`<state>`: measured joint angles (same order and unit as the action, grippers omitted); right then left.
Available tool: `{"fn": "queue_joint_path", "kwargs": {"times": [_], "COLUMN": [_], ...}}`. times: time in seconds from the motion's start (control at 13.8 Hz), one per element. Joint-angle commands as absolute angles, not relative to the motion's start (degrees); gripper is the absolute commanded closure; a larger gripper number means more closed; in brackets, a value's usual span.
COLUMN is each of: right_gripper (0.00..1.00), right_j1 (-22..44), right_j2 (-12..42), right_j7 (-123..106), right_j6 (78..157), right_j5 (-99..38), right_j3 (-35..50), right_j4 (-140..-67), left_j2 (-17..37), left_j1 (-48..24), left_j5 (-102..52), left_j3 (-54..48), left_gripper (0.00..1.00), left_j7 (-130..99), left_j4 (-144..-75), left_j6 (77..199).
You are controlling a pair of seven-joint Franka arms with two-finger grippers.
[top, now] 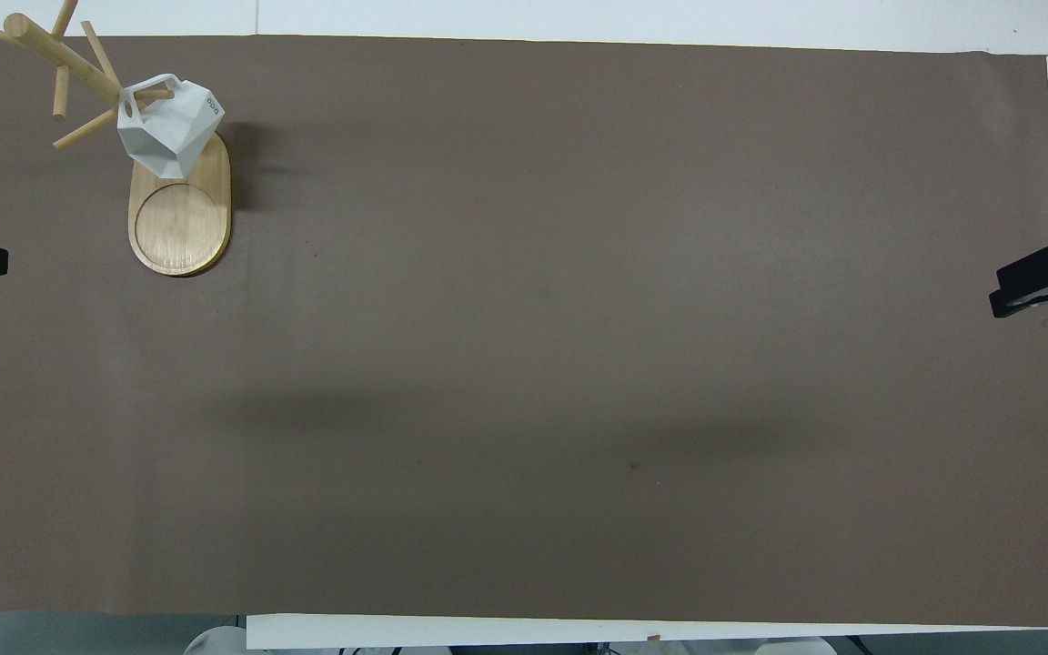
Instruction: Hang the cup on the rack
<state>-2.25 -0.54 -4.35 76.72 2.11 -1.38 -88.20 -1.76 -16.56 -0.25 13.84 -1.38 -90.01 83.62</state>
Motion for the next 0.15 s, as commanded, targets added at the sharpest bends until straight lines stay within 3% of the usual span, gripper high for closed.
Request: {"fn": "queue_joint_path", "kwargs": {"times": [0.0,0.07], "right_gripper": [0.0,0.0], "right_j1": [-2.2,-2.2], "right_j2": [-1.93,-1.93], "right_j7": [-4.04,-4.04], "right_j6": [77.61,77.61], "right_j5": [2.37,2.37], "right_j3": [-1.58,-1.58], "right_j4": [-89.91,-89.83], "left_j2": [-0.7,-0.88], "left_j1": [-16.87,-17.05], "left_j5": [1.66,2.37], "left_j3": [13.8,13.71], "left_gripper": [0.0,0.0], "left_j7": [0.17,0.18], "left_j4": [-88.15,-88.15], "left_j6": [81.65,81.48]}}
